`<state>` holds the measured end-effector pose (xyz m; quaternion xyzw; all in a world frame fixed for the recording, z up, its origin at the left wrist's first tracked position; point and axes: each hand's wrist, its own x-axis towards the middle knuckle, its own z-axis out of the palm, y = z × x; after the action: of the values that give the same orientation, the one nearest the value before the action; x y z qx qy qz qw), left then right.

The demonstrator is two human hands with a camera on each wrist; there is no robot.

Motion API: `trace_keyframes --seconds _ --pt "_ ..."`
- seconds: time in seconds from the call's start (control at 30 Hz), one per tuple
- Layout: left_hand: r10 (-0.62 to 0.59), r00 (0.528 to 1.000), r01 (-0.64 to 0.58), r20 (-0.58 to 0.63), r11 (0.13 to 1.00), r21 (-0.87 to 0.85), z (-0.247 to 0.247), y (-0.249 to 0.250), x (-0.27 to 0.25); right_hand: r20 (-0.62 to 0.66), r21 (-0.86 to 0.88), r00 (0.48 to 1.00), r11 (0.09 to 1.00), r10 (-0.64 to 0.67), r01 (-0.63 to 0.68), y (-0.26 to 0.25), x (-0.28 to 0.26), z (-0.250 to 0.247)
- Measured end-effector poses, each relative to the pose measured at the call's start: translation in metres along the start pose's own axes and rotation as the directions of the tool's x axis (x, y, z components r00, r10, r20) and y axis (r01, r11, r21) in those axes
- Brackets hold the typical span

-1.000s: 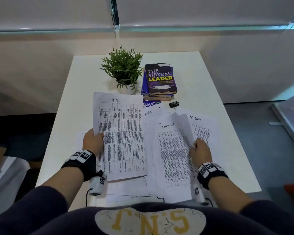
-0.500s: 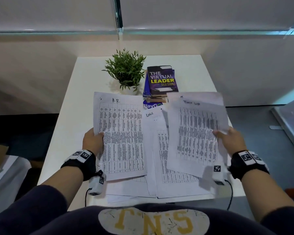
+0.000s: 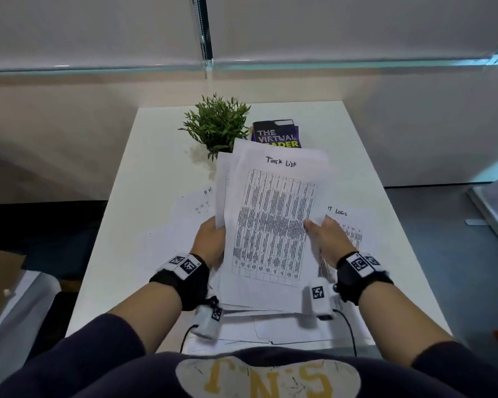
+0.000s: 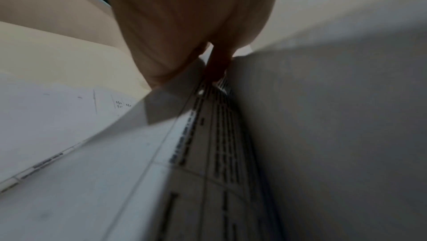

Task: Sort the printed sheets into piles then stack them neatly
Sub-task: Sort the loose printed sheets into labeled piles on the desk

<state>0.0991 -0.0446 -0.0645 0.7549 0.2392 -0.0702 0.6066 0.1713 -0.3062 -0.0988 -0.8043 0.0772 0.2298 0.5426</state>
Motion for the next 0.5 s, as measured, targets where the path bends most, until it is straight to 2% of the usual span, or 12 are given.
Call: trace_keyframes --seconds 0.07,0.17,0.3,0.43,0.5 --pt "-0.053 0.999 0.054 0.014 0.997 -0.047 0.0 0.001 -0.002 0.013 0.013 0.999 0.999 -0.03 0.03 -0.001 0.0 0.002" --pt "-0.133 0.989 0.137 0.071 0.989 -0.061 0.0 0.001 -0.006 -0.017 -0.078 1.0 0.997 -0.023 0.021 -0.005 -0.001 0.004" --pt "0.028 0.994 -0.045 0.104 0.985 0.164 0.004 -0.008 -0.007 -0.043 -0.122 0.999 0.992 -0.023 0.018 -0.011 -0.006 0.013" --pt "0.021 0.999 -0.017 -0.023 0.986 0.166 -0.004 -0.019 -0.001 0.019 -0.124 1.0 0.992 -0.007 0.009 0.004 -0.003 0.009" --pt "-0.015 0.995 0.026 -0.097 0.993 0.111 -0.015 -0.026 0.003 -0.044 -0.3 0.995 0.949 0.089 -0.098 0.029 0.005 -0.001"
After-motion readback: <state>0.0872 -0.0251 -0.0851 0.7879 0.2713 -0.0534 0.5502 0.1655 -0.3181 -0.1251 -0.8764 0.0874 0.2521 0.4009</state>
